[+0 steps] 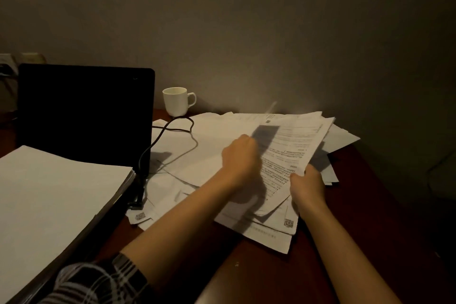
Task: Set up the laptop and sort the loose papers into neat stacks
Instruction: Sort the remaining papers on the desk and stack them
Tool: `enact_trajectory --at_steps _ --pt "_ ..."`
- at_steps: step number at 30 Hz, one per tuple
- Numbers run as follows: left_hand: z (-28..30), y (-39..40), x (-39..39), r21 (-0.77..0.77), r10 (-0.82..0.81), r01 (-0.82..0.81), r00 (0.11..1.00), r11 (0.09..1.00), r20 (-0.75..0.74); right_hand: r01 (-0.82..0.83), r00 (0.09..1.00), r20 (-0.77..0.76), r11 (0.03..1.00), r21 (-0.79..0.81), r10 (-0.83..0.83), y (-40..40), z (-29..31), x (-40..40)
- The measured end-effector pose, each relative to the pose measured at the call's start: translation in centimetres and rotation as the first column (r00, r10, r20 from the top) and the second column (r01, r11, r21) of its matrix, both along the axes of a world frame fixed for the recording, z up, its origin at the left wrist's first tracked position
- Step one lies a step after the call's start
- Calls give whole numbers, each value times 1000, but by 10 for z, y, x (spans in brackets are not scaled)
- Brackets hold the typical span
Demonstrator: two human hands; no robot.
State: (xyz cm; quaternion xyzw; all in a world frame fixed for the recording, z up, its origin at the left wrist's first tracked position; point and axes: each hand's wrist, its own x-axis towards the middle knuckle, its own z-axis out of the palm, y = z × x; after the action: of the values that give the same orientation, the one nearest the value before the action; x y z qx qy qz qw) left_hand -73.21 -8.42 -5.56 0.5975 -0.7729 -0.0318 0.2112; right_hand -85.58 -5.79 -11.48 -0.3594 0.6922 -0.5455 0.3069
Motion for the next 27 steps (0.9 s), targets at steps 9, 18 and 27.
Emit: enact_trajectory --at_steps 9,18,27 --pt "4 47 -44 91 -313 374 866 923 -389 25 941 338 997 -71 1 10 18 -10" --pt "-9 4 55 23 49 -43 816 999 -576 18 991 136 990 -139 1 15 19 -8" --pt "15 -1 80 42 -68 191 539 981 -840 -121 989 -142 820 -560 49 40 72 -16"
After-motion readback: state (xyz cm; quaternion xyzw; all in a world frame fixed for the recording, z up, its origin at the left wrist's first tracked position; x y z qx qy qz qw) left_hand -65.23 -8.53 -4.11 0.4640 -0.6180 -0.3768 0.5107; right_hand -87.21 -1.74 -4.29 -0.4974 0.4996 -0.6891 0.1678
